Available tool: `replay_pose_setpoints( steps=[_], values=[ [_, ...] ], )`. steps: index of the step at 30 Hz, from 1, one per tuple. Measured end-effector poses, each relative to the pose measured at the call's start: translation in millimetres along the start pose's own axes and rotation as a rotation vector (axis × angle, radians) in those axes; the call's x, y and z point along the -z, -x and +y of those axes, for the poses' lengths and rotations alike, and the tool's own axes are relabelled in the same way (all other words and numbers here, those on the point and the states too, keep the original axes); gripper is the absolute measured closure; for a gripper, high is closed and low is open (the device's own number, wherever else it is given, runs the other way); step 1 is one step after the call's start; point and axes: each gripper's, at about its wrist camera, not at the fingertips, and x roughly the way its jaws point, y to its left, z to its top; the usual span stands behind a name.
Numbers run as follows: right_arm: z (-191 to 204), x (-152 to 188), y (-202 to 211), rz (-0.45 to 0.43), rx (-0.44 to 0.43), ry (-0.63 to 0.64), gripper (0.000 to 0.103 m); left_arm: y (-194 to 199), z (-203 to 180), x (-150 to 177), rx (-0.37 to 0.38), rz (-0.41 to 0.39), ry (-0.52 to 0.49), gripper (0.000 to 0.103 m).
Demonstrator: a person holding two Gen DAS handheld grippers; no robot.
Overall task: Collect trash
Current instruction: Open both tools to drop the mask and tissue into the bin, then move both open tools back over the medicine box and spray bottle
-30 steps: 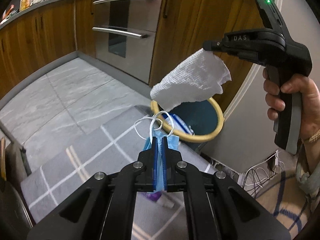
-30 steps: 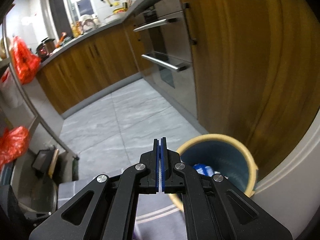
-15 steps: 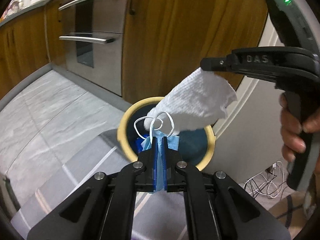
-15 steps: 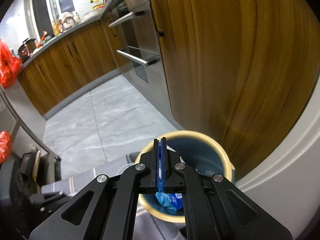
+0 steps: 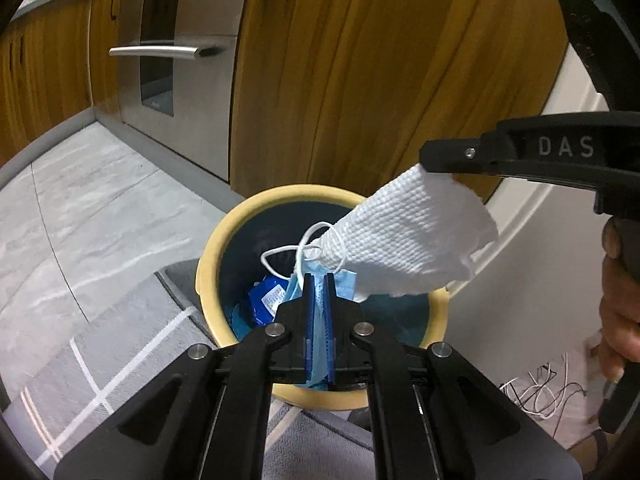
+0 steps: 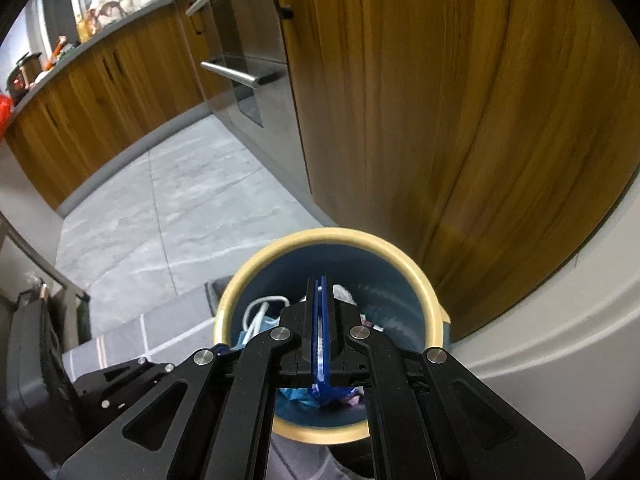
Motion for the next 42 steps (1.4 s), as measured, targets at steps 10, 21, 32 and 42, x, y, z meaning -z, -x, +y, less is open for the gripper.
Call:
replay_pose_setpoints(
  steps=[10,21,32,42],
  values=[
    [2,1,-8,0.024,0.009,-0.008,0.1,-5,2,1,-0.013,0.028,0.003,0.097],
    [10,0,2,-0.022,0.033,0.014,0.064,22,7,7,-0.045,0.024,0.01,0.07],
    [23,-3,28,-0.103,-0.052,0.019,0.005,63,25,11,-0.19,-0.016,0.036,0.01],
    [71,0,54,-0.177,-0.088,0.136,0.005,132,31,25,-0.294,-0.031,0.003,0.006]
  ],
)
